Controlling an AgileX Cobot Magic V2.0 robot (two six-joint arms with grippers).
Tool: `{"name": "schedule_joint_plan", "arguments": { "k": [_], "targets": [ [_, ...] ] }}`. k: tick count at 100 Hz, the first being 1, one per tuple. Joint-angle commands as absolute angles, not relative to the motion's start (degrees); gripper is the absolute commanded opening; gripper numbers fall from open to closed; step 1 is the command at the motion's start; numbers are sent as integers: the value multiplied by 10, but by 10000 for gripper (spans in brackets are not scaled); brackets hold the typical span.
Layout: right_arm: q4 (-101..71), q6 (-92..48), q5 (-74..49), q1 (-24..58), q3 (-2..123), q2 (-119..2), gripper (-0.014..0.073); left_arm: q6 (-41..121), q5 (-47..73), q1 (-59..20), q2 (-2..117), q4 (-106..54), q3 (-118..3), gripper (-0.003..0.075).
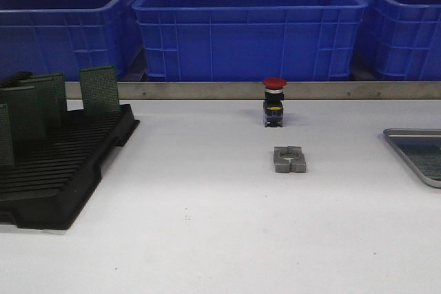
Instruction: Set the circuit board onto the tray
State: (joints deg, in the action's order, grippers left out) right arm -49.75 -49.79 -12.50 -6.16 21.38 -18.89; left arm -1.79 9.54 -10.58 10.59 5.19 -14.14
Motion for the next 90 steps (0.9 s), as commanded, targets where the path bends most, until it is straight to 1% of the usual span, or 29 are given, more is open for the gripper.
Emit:
{"name": "schedule_joint_plan", "arguments": {
  "k": [1,26,37,59,90],
  "targets": [
    [-509,-502,-93,-60,228,-191,-69,-25,45,-105,74,53,-122,-18],
    [-509,-502,-93,-60,228,-191,-69,-58,18,-105,-2,68,-42,-18],
    [-509,-502,-93,-60,228,-191,-69,-67,17,-89,-23,73,-22,-18],
    [-509,-502,-93,-60,228,-191,-69,-67,-8,-55,-24,74,4,-18],
    [-509,-502,-93,-60,228,-191,-69,-67,-9,-55,-24,76,4,-18]
  ]
}}
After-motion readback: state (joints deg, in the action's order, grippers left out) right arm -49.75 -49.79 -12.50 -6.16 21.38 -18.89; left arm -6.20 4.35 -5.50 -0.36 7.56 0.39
